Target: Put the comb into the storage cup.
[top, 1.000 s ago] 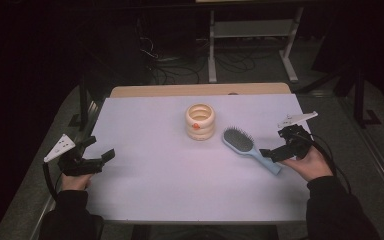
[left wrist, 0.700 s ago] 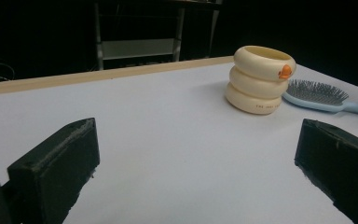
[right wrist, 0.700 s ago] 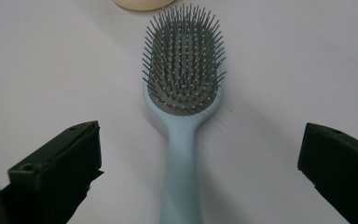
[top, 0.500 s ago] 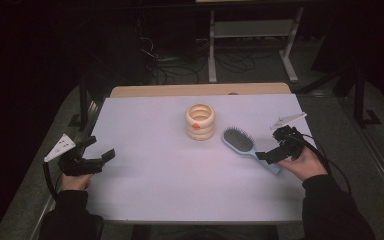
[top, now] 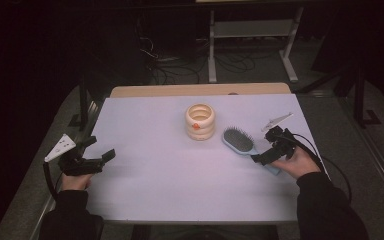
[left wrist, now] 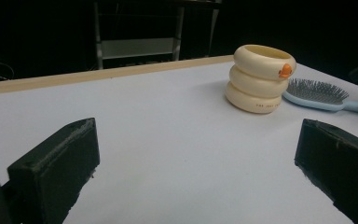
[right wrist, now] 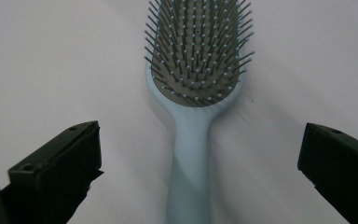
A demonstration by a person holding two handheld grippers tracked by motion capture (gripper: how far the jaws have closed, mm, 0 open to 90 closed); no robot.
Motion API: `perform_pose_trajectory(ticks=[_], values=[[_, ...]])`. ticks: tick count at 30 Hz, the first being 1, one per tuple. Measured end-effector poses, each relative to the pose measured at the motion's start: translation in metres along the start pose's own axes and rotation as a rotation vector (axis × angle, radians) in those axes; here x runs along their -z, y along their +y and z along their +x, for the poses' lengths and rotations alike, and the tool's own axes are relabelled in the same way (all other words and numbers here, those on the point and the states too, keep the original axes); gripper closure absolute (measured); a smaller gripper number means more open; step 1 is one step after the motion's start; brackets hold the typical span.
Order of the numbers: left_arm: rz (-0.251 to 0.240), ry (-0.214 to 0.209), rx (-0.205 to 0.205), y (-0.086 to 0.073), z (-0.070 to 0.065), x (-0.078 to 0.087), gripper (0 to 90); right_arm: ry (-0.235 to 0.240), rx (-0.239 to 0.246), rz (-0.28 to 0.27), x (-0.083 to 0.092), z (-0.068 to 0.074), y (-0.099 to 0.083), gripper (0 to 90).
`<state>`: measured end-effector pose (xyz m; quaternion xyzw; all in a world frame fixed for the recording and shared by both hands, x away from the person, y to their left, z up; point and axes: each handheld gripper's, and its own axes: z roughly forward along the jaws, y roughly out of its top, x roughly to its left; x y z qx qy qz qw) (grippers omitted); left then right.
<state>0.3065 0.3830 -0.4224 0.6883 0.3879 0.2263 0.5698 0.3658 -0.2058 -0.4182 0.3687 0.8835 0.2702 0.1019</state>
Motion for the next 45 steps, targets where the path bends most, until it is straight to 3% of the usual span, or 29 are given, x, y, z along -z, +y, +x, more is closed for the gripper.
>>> perform_pose_trajectory(ticks=[24, 36, 45], values=[[0.004, -0.003, 0.0, 0.0, 0.001, -0.001, 0.0, 0.005, 0.003, 0.068, -0.02, -0.008, 0.003, 0.0], [0.003, -0.008, 0.0, 0.0, 0.001, -0.002, 0.0, 0.047, 0.001, 0.114, -0.03, -0.012, 0.004, 14.4], [-0.002, -0.008, 0.002, 0.0, 0.001, -0.002, 0.0, 0.068, 0.036, 0.14, -0.03, -0.007, 0.007, 36.9]])
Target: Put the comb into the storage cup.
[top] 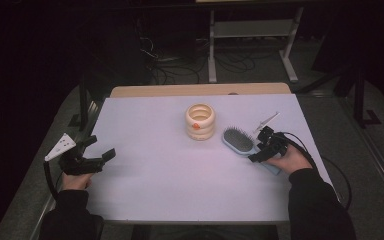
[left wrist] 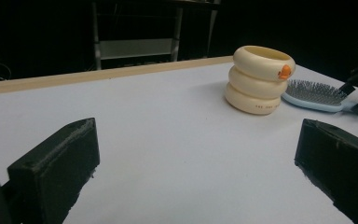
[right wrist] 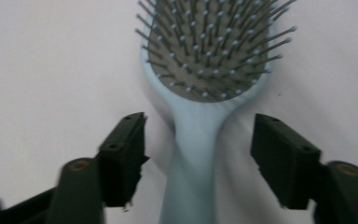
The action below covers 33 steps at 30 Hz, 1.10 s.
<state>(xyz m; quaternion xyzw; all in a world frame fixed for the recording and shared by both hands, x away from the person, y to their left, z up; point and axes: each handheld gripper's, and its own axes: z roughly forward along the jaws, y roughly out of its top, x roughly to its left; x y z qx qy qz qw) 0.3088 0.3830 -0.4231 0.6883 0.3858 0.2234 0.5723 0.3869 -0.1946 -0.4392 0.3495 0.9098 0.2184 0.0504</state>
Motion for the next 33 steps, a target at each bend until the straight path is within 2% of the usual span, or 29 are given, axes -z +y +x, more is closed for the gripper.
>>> perform_pose_trajectory(ticks=[7, 11, 17, 30, 33], values=[[0.008, 0.008, -0.01, -0.0003, -0.0009, -0.0008, 0.0, -0.007, 0.006, 0.031, -0.0034, 0.0027, 0.0014, 47.7], [0.015, 0.007, -0.018, -0.0003, -0.0011, -0.001, 0.0, -0.002, -0.002, 0.024, -0.0029, 0.0024, 0.0018, 55.2], [0.012, 0.009, -0.013, -0.0004, -0.0009, -0.0009, 0.0, -0.022, -0.014, 0.032, -0.0016, -0.0001, 0.001, 67.6], [0.014, 0.012, -0.016, -0.0005, -0.0009, -0.0008, 0.0, -0.006, -0.046, 0.03, 0.0007, -0.0021, -0.0017, 68.6], [0.014, 0.011, -0.016, -0.0006, -0.0008, -0.0009, 0.0, -0.004, -0.054, 0.015, 0.003, -0.0032, -0.0042, 68.6]])
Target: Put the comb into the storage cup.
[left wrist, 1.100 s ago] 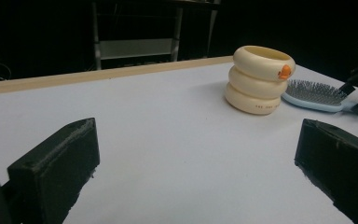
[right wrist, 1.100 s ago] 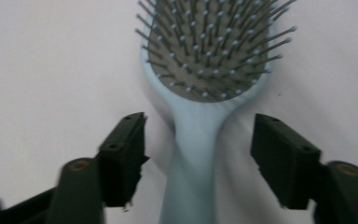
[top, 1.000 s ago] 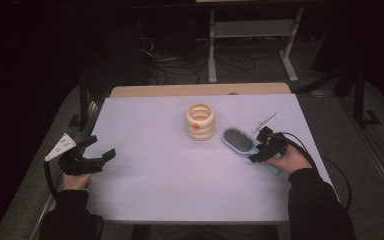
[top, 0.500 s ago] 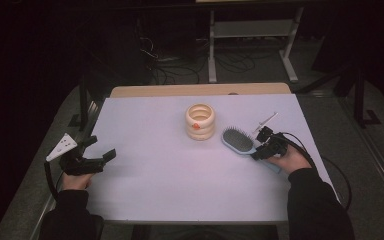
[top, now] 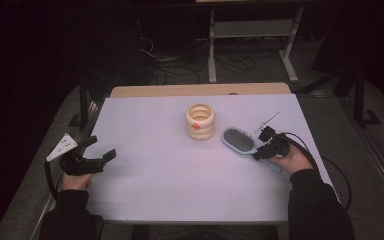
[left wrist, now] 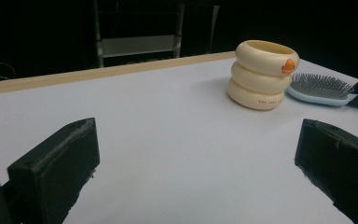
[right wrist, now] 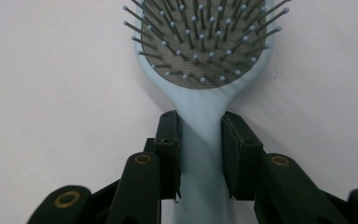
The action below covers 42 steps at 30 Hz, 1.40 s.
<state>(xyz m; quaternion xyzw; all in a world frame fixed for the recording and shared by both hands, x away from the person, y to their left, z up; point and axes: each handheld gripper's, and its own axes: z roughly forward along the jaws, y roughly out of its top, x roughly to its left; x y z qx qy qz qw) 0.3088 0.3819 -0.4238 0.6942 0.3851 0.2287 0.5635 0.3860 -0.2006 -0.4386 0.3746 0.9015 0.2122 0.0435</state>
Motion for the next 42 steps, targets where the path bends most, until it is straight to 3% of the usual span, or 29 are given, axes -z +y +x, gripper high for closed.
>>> perform_pose_trajectory(ticks=[16, 42], values=[[0.002, -0.005, 0.0, 0.0, 0.0, 0.0, 0.0, -0.01, -0.004, -0.106, 0.029, -0.002, -0.006, 68.6], [-0.006, -0.016, 0.011, 0.001, -0.004, -0.001, 0.0, 0.007, 0.037, -0.234, 0.08, 0.011, 0.01, 68.6]])
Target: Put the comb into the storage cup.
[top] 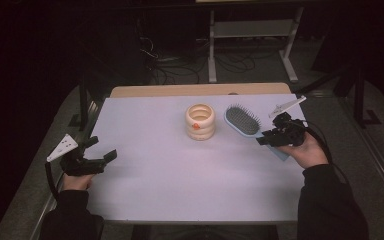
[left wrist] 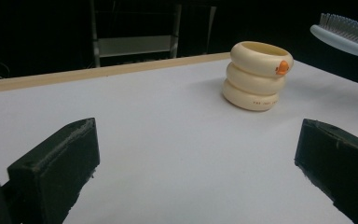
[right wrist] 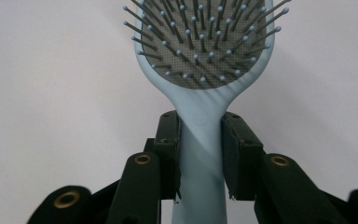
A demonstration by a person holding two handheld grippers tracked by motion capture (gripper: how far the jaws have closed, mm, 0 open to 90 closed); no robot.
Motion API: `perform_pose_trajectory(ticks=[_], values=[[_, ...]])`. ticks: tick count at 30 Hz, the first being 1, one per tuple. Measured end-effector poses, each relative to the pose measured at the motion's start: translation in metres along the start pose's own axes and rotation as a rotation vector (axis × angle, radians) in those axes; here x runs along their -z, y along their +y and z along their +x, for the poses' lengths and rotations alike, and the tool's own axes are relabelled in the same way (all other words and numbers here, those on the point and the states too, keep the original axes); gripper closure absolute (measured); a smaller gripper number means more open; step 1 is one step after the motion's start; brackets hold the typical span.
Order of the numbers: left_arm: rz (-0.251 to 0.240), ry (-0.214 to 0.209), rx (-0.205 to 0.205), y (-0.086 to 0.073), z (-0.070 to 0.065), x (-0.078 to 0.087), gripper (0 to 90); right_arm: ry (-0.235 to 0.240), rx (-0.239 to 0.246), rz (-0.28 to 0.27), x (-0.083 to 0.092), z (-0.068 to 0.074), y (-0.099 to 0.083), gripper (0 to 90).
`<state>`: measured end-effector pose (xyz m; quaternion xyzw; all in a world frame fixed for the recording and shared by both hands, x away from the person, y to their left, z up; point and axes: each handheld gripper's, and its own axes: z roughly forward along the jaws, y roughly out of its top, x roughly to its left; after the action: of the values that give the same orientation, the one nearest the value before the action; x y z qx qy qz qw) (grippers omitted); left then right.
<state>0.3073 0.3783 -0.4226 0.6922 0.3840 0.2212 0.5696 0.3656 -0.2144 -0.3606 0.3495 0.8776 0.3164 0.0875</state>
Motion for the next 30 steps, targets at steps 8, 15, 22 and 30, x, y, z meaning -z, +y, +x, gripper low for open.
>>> perform_pose_trajectory(ticks=[8, 15, 22, 30], values=[[-0.024, -0.014, 0.008, 0.005, 0.0, 0.0, 0.0, -0.013, 0.023, -0.023, 0.013, 0.005, 0.011, 68.6], [-0.018, -0.034, -0.007, 0.012, -0.004, -0.005, 0.0, -0.015, 0.047, -0.052, 0.019, 0.011, 0.022, 68.5], [-0.01, -0.049, -0.019, 0.016, -0.004, -0.006, 0.0, -0.023, 0.065, -0.057, 0.024, 0.018, 0.034, 68.6], [0.003, -0.067, -0.021, 0.027, -0.005, -0.01, 0.0, -0.026, 0.087, -0.076, 0.031, 0.023, 0.048, 68.6]])
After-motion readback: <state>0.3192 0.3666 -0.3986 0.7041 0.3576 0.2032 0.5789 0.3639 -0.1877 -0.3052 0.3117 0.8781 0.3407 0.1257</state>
